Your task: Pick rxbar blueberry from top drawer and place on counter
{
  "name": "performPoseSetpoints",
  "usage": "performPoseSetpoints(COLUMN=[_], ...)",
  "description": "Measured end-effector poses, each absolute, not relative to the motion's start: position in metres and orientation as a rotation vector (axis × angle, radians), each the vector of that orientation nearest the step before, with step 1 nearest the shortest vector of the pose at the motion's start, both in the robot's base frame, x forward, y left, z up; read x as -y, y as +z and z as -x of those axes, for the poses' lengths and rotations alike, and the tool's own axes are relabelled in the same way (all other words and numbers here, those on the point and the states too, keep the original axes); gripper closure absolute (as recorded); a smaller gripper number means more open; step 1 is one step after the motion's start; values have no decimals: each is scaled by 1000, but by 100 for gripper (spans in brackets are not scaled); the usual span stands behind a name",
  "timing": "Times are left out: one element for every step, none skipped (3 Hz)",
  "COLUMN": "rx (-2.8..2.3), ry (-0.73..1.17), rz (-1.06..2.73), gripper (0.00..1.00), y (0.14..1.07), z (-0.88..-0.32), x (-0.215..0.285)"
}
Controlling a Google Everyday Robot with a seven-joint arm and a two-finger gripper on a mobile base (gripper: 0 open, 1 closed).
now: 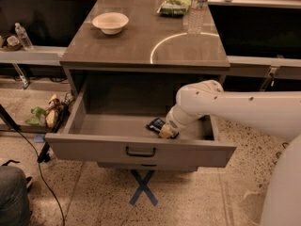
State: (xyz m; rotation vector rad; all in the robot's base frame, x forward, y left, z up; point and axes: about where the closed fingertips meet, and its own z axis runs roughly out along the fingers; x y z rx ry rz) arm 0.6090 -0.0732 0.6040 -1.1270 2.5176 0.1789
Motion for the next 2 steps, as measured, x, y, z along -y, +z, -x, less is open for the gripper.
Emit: performPoseSetpoints(rx=[-2438, -2301], ry=[225, 269], rz=[1174, 1262], gripper=[100, 100], y=[620, 654], z=[-612, -622], x=[72, 70])
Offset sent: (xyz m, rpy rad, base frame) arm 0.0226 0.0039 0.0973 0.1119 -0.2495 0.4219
